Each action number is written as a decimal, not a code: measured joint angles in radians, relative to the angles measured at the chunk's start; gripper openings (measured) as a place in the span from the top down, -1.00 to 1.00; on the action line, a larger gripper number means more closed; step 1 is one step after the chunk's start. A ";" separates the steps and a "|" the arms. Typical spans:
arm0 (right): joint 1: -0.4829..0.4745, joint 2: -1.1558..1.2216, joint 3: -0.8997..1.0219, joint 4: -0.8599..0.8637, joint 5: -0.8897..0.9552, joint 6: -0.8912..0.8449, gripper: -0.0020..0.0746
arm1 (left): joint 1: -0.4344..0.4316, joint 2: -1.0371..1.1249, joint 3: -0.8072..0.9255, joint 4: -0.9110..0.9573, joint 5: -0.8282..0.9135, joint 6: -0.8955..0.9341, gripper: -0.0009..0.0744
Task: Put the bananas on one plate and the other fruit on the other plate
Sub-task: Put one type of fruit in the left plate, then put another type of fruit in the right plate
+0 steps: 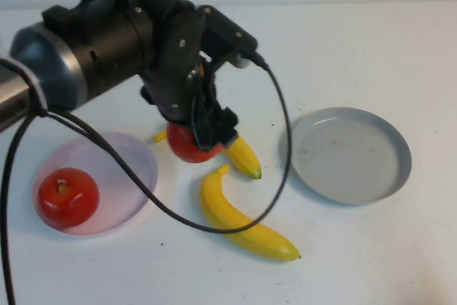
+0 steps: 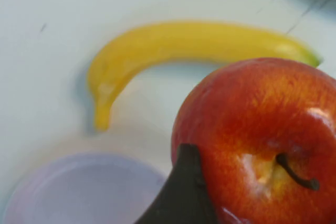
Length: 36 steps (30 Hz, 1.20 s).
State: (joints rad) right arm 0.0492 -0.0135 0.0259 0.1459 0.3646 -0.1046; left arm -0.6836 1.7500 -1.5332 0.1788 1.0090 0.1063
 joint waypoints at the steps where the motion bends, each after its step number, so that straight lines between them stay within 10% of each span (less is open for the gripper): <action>1: 0.000 0.000 0.000 0.000 0.000 0.000 0.99 | 0.024 0.000 0.000 0.010 0.027 -0.017 -0.51; 14: 0.000 0.000 0.000 0.000 0.000 0.000 0.99 | 0.274 0.069 0.035 -0.022 0.069 -0.034 -0.53; 32: 0.000 0.000 0.000 0.000 0.000 0.000 0.99 | 0.227 -0.065 0.082 0.075 0.033 -0.170 -0.80; 36: 0.000 0.000 0.000 0.000 0.000 0.000 0.99 | 0.180 -0.252 0.111 0.074 0.028 -0.221 -0.45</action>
State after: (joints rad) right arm 0.0492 -0.0135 0.0259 0.1459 0.3646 -0.1046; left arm -0.5033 1.4977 -1.4218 0.2523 1.0372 -0.1151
